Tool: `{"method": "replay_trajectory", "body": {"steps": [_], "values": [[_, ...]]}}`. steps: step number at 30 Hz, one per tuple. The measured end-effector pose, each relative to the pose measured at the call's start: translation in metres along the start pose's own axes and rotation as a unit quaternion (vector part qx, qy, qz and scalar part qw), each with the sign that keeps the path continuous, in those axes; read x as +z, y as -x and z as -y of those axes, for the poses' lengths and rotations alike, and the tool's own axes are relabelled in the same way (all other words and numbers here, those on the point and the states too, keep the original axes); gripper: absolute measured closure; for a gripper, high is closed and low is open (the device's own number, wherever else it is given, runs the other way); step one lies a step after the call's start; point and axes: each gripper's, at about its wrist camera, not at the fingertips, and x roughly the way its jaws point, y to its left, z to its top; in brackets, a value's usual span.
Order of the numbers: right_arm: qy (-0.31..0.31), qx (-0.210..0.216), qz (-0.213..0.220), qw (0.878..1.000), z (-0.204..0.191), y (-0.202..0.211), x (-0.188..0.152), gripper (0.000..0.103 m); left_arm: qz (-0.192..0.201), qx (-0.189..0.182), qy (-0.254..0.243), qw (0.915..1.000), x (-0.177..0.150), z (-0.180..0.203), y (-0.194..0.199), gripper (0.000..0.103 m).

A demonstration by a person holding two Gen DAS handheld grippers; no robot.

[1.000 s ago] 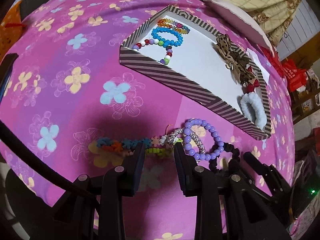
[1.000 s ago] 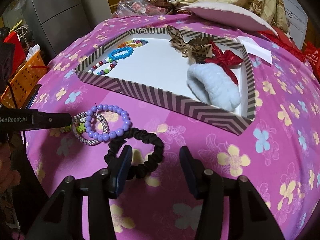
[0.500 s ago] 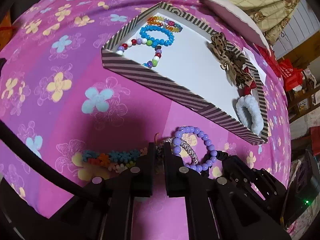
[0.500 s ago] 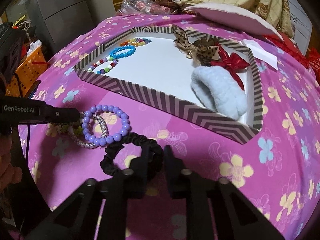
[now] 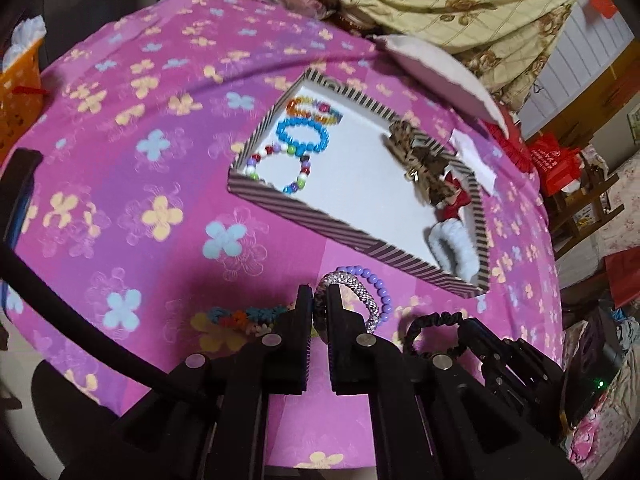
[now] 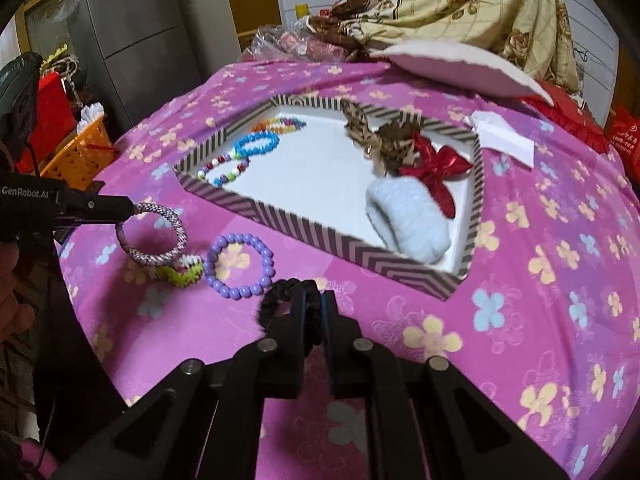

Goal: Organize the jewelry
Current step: 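Carry the black scrunchie and silver bracelet into the tray and open both tools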

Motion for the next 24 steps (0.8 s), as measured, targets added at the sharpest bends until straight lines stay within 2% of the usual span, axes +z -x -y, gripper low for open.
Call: {"method": "replay_trajectory", "body": {"steps": [10,24], "values": [[-0.005,0.005,0.023,1.000,0.002,0.021,0.017,0.095,0.027,0.010,-0.014,0.9995,0.008,0.010,0.017,0.082],[0.004,0.002,0.038,0.999,0.001,0.025,0.046,0.095,0.053,0.062,-0.040,0.9959,0.025,0.022,0.015,0.082]]}}
